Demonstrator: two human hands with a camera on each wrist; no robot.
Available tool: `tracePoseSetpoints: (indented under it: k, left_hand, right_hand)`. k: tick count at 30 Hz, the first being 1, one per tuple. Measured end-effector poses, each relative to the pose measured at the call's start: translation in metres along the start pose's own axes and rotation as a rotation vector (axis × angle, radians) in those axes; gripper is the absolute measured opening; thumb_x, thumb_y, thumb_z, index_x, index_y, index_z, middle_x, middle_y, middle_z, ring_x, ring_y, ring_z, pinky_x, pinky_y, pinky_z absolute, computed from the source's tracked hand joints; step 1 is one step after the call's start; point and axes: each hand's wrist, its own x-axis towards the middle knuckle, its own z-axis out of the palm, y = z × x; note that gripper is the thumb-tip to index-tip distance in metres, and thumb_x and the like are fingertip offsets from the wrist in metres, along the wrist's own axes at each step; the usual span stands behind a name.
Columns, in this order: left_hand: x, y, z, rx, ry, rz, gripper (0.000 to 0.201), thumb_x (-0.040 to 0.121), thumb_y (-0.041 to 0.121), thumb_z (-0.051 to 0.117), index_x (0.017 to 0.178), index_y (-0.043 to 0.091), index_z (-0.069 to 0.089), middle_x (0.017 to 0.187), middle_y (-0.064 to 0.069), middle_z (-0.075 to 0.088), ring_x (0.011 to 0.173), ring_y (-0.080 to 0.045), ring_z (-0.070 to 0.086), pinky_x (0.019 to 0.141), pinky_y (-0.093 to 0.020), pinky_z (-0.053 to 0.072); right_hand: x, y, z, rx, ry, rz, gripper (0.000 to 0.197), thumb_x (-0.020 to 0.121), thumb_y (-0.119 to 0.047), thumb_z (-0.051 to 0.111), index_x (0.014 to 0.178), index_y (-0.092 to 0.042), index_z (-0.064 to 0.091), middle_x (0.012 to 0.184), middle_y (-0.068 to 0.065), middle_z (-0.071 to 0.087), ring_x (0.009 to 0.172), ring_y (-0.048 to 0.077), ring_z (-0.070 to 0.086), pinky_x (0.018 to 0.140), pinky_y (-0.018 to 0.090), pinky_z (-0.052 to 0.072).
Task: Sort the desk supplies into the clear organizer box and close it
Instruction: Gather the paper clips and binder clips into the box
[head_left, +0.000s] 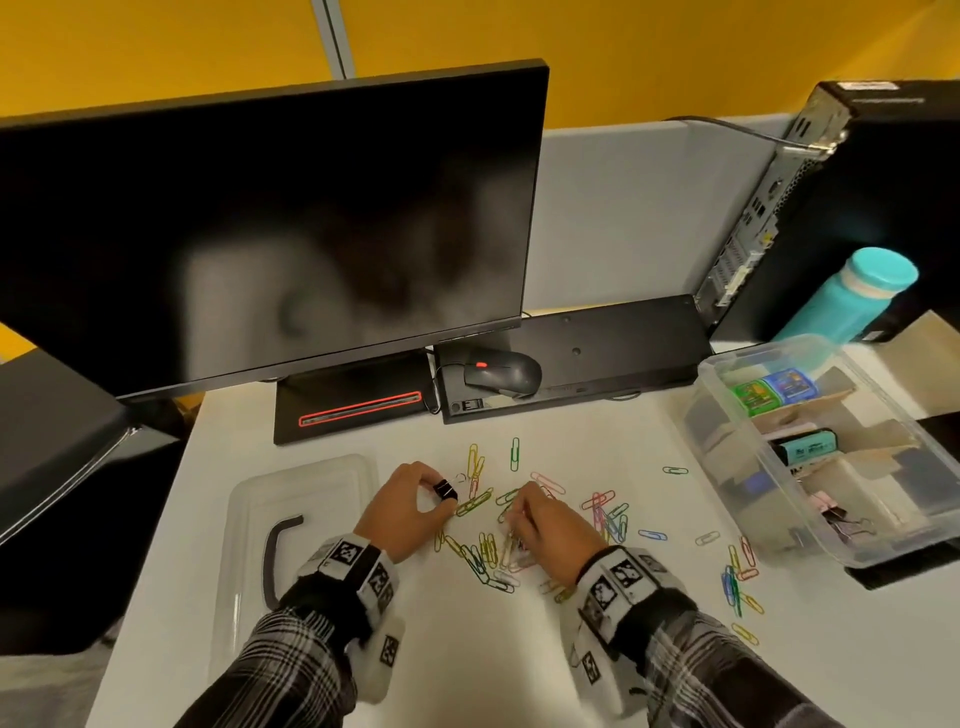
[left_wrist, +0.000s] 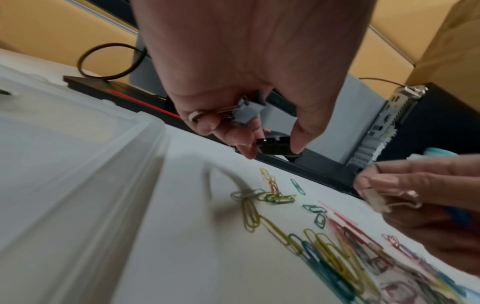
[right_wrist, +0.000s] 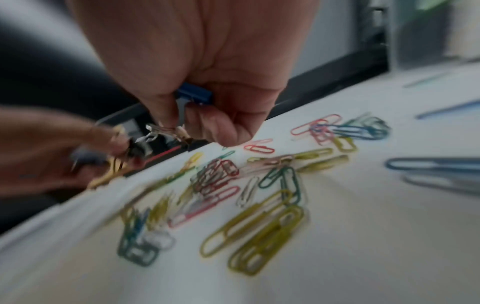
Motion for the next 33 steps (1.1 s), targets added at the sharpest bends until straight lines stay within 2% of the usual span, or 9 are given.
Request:
tracePoseSetpoints:
  k: [2,8,10,13,16,20,26,30,33]
  left_hand:
    - [-0.008,0.002,-0.003,-0.065,0.012,-0.009,0.026,0.085,0.03,0.067,0.105,0.025,0.052,0.103,0.01,0.058,0.093,-0.006,0.055,0.08,-0.022,0.039]
    - [-0.019,0.022,0.002,-0.152,0.053,0.023,0.024,0.086,0.021,0.067,0.106,0.022,0.053,0.096,0.016,0.06,0.088,0.008,0.055,0.068,-0.005,0.036]
    - [-0.021,0.035,0.009,-0.162,0.043,0.026,0.023,0.086,0.02,0.067,0.105,0.023,0.054,0.097,0.014,0.06,0.088,0.005,0.056,0.068,-0.007,0.037]
    - [-0.021,0.057,0.026,-0.165,0.001,0.029,0.023,0.086,0.02,0.067,0.104,0.025,0.053,0.098,0.012,0.061,0.089,0.005,0.056,0.071,-0.009,0.037]
    - [-0.02,0.084,0.046,-0.129,-0.034,0.066,0.023,0.086,0.022,0.067,0.101,0.03,0.052,0.097,0.013,0.06,0.085,0.005,0.056,0.07,-0.009,0.038]
    - [-0.021,0.117,0.075,-0.12,-0.059,0.099,0.023,0.086,0.02,0.068,0.103,0.024,0.054,0.092,0.016,0.06,0.068,0.009,0.059,0.06,-0.005,0.04]
    - [-0.021,0.139,0.109,-0.006,-0.135,0.133,0.024,0.084,0.029,0.067,0.104,0.029,0.054,0.095,0.019,0.06,0.06,0.003,0.053,0.058,-0.012,0.038]
    - [-0.026,0.149,0.114,0.059,-0.135,0.12,0.029,0.084,0.036,0.066,0.109,0.032,0.052,0.096,0.021,0.059,0.057,0.0,0.051,0.059,-0.015,0.042]
    - [-0.031,0.171,0.112,0.097,-0.118,0.187,0.025,0.087,0.034,0.062,0.11,0.032,0.052,0.099,0.018,0.059,0.068,0.005,0.052,0.061,-0.012,0.038]
  right_hand:
    - [-0.012,0.007,-0.012,0.209,0.038,0.017,0.018,0.1,-0.032,0.034,0.093,-0.018,0.043,0.07,-0.011,0.049,0.055,0.003,0.044,0.056,0.021,0.037]
    - [-0.048,0.022,-0.067,1.105,0.183,0.175,0.021,0.1,-0.016,0.031,0.085,-0.014,0.045,0.062,0.003,0.04,0.048,0.014,0.033,0.046,0.025,0.027]
    - [-0.067,0.028,-0.095,0.971,0.305,0.111,0.021,0.099,-0.016,0.033,0.083,-0.016,0.045,0.064,0.003,0.041,0.048,0.012,0.035,0.046,0.024,0.03]
    - [-0.098,0.043,-0.136,0.341,0.559,-0.037,0.014,0.1,-0.018,0.037,0.089,-0.015,0.044,0.07,0.0,0.049,0.056,0.005,0.046,0.054,0.018,0.038]
    - [-0.123,0.075,-0.167,0.022,0.73,0.033,0.009,0.098,-0.025,0.038,0.094,-0.018,0.04,0.073,-0.001,0.055,0.062,0.01,0.054,0.051,0.02,0.036]
    - [-0.138,0.126,-0.173,-0.169,0.699,0.148,0.009,0.097,-0.026,0.039,0.092,-0.019,0.04,0.082,0.002,0.052,0.072,0.02,0.052,0.055,0.021,0.032]
    - [-0.141,0.151,-0.18,-0.332,0.501,-0.031,0.026,0.096,-0.027,0.035,0.096,-0.02,0.059,0.095,-0.002,0.06,0.089,0.016,0.052,0.082,0.03,0.044]
    - [-0.155,0.165,-0.202,-0.234,0.736,-0.033,0.031,0.092,-0.031,0.037,0.099,-0.017,0.064,0.1,0.0,0.064,0.094,0.012,0.051,0.081,0.027,0.041]
    - [-0.158,0.187,-0.215,-0.29,0.852,0.113,0.034,0.091,-0.029,0.041,0.119,-0.015,0.056,0.123,0.005,0.057,0.113,0.019,0.045,0.095,0.04,0.041]
